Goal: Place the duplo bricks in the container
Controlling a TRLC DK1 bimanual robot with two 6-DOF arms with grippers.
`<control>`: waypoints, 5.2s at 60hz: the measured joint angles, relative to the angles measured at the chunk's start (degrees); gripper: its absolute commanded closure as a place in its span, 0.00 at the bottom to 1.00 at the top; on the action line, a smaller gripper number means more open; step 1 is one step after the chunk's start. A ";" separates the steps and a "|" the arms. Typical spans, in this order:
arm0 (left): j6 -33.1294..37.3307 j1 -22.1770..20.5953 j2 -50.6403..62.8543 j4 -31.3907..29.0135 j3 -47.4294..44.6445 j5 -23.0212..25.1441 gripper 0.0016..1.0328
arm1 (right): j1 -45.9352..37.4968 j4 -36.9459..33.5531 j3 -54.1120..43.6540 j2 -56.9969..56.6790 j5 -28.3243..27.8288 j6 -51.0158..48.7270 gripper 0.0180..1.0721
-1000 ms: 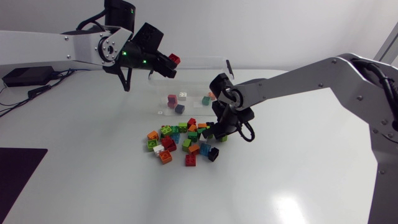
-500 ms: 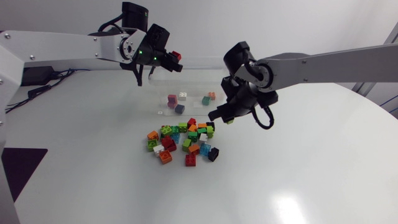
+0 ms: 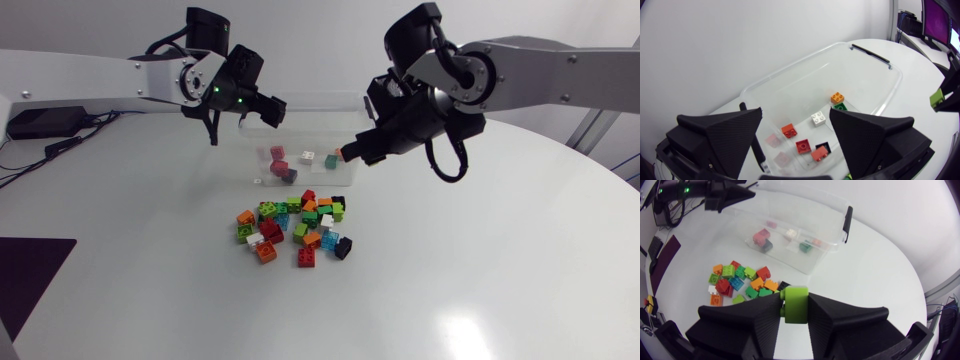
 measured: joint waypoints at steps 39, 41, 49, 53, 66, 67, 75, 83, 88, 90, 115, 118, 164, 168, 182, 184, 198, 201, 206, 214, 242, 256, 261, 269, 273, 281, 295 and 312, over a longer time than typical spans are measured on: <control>5.51 0.02 -25.11 -5.09 -29.09 4.24 0.04 | -0.83 7.39 7.28 1.09 -3.28 -0.66 0.67; 5.88 0.11 -25.42 -5.05 -30.51 5.05 0.04 | -0.87 7.98 7.76 1.73 -3.30 -0.87 0.67; 7.91 0.76 -26.64 -4.72 -35.85 6.64 0.05 | -0.87 9.31 10.43 4.44 -3.72 -1.68 0.67; 8.52 0.90 -26.95 -4.63 -37.83 6.97 0.05 | -0.87 9.64 11.98 5.90 -3.89 -1.75 0.67; 11.52 0.81 -27.04 -2.49 -43.15 7.82 0.05 | -0.76 12.11 16.52 11.04 -4.33 -2.40 0.67; 11.85 0.79 -27.04 -2.34 -43.54 7.82 0.06 | -0.76 12.28 16.85 11.45 -4.33 -2.45 0.67; 14.71 0.70 -27.04 -1.92 -46.27 8.81 0.06 | -0.76 12.94 19.43 14.64 -4.55 -2.99 0.67; 17.42 0.70 -27.04 -1.49 -48.09 10.19 0.07 | -0.79 13.03 21.66 17.22 -4.52 -2.99 0.66; 18.82 0.70 -27.04 -1.33 -49.29 10.67 0.07 | -0.83 13.07 22.91 18.60 -4.52 -2.99 0.66; 19.23 0.70 -27.02 -1.33 -49.62 10.82 0.07 | -0.90 13.09 23.58 19.15 -4.55 -2.99 0.66; 28.09 6.64 -20.02 2.82 -50.73 11.65 0.07 | -3.02 12.39 36.83 29.46 -5.18 -3.65 0.22; 29.35 8.22 -18.53 2.86 -50.73 12.35 0.07 | -3.04 12.00 37.90 29.99 -5.16 -3.87 0.15; 40.15 12.22 -9.20 2.80 -43.19 25.77 0.11 | -3.04 16.35 1.92 0.59 -7.91 -6.86 0.14; 40.98 12.20 -8.68 1.75 -42.01 26.10 0.12 | -3.21 16.81 -2.12 -1.86 -8.74 -6.91 0.14; 42.58 11.67 -6.64 -2.51 -38.36 26.51 0.20 | -4.48 17.66 -12.24 -8.66 -10.21 -7.32 0.14; 42.58 11.58 -6.49 -2.91 -38.01 26.51 0.20 | -4.50 17.68 -13.11 -9.44 -10.36 -7.32 0.14; 43.17 11.69 -5.90 -5.44 -37.40 26.53 0.25 | -4.50 18.71 -16.83 -12.57 -10.97 -7.52 0.14; 43.52 11.76 -5.81 -5.60 -37.40 26.56 0.25 | -4.50 18.95 -17.42 -12.72 -11.21 -7.56 0.14; 44.11 11.85 -5.81 -5.86 -37.40 26.56 0.25 | -4.50 19.02 -18.49 -12.81 -11.45 -7.56 0.14; 44.30 11.82 -5.79 -5.88 -37.42 26.56 0.25 | -4.50 19.15 -19.74 -12.83 -11.63 -7.72 0.14; 45.62 8.81 -5.14 -8.90 -37.57 26.93 0.42 | -4.50 19.34 -23.52 -16.46 -11.85 -7.74 0.14; 45.79 8.83 -4.31 -9.18 -37.57 26.93 0.47 | -4.50 19.39 -23.89 -16.79 -12.04 -7.74 0.14; 45.81 8.83 -4.24 -9.44 -37.57 26.93 0.57 | -4.50 19.37 -24.24 -17.07 -12.04 -7.74 0.14; 45.79 8.83 -4.09 -9.73 -37.57 26.93 0.59 | -4.35 19.37 -24.24 -17.55 -12.04 -7.74 0.14; 45.79 8.83 -4.09 -10.36 -37.57 26.93 0.59 | -4.07 19.37 -24.37 -17.68 -12.04 -7.74 0.14; 45.81 8.83 -4.15 -11.43 -37.57 26.95 0.59 | -2.97 19.10 -25.40 -17.75 -12.04 -7.74 0.14; 46.01 8.83 -6.36 -14.64 -38.47 26.18 0.61 | 0.72 15.96 -25.73 -15.63 -11.98 -9.09 0.14; 46.01 9.01 -13.35 -17.94 -40.11 25.14 0.61 | 5.79 12.52 -25.53 -5.20 -9.57 -12.09 0.15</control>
